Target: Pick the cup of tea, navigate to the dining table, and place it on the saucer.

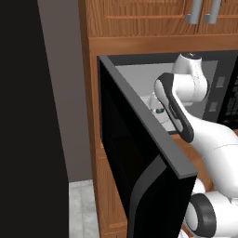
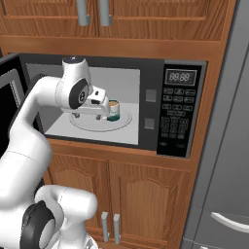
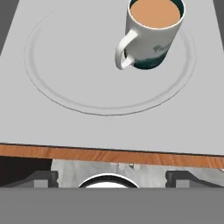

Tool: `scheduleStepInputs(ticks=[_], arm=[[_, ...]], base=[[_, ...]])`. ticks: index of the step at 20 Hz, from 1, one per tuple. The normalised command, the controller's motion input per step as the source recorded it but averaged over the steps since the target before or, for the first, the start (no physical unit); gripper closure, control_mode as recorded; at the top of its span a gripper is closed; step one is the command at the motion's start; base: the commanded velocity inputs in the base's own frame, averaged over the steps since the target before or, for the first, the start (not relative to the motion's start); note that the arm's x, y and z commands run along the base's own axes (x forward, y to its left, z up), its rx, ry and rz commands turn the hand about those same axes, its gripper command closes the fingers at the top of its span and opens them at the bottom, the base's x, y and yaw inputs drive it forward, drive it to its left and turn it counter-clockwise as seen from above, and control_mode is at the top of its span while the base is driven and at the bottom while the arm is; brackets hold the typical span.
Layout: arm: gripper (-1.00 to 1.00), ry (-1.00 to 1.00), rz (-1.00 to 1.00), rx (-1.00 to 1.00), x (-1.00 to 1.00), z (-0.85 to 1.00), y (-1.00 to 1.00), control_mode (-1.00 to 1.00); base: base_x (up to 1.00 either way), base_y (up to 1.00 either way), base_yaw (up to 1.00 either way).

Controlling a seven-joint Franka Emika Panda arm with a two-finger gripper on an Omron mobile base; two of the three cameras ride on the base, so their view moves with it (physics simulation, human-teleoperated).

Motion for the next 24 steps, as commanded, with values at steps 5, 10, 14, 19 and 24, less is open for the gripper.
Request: scheduleStepInputs(ticks=[5, 10, 14, 19, 24], arm=[[-1.00, 0.00, -0.16, 0.00, 0.00, -0.23, -0.24, -1.00], [-1.00, -0.05, -0.24, 0.00, 0.04, -0.07, 0.18, -1.00], [-1.00, -0.09, -0.29, 0.00, 0.32, 0.00, 0.54, -1.00], [-1.00, -0.06, -0.23, 0.00, 0.46, 0.00, 0.33, -1.00], [-1.00, -0.01, -0.07, 0.00, 0.26, -0.11, -0.11, -1.00]], base=[[0.00, 0.00, 0.00], [0.00, 0.00, 0.00], [0.00, 0.00, 0.00], [0.00, 0.00, 0.00], [0.00, 0.00, 0.00]])
